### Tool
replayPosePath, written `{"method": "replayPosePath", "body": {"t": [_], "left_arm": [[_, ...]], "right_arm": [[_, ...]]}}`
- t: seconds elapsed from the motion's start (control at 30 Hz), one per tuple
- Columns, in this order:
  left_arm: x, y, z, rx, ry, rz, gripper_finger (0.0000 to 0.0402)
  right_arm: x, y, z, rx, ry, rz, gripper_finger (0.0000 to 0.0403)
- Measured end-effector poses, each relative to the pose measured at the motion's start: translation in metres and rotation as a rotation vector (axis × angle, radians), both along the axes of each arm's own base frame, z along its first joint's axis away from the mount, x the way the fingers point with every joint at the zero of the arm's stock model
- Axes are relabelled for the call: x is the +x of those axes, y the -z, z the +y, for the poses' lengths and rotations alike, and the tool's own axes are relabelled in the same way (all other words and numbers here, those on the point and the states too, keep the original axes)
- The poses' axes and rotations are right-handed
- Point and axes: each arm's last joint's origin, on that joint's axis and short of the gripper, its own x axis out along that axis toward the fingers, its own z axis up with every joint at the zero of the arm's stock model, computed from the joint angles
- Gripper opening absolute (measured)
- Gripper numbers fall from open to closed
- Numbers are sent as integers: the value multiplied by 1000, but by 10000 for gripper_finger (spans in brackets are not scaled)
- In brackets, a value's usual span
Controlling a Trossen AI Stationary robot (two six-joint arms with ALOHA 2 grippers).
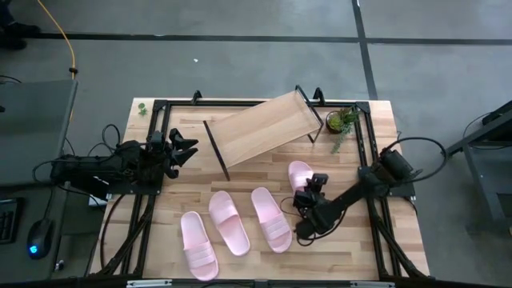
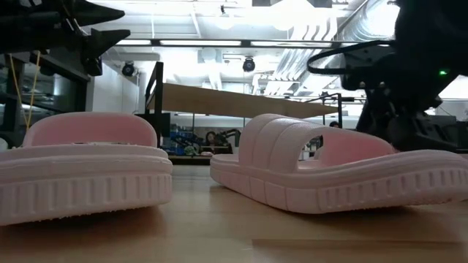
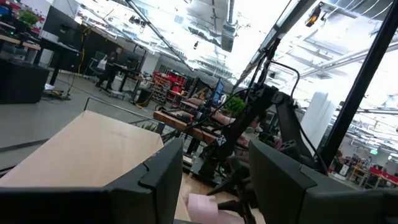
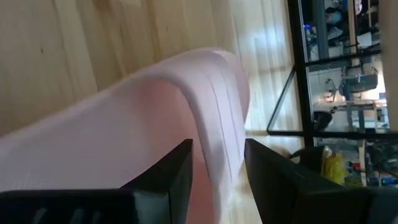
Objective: Pick and place slides into the shelf
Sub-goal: Put the pink slipper on the shelf
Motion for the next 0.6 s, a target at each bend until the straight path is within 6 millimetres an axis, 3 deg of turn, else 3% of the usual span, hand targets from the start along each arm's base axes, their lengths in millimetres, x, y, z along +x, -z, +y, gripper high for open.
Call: {"method": "replayPosePath", "body": {"t": [0.6], "left_arm": [[0, 0, 0, 0, 0, 0, 166]], "right_arm": [[8, 1, -8, 12, 8, -9, 136]]}}
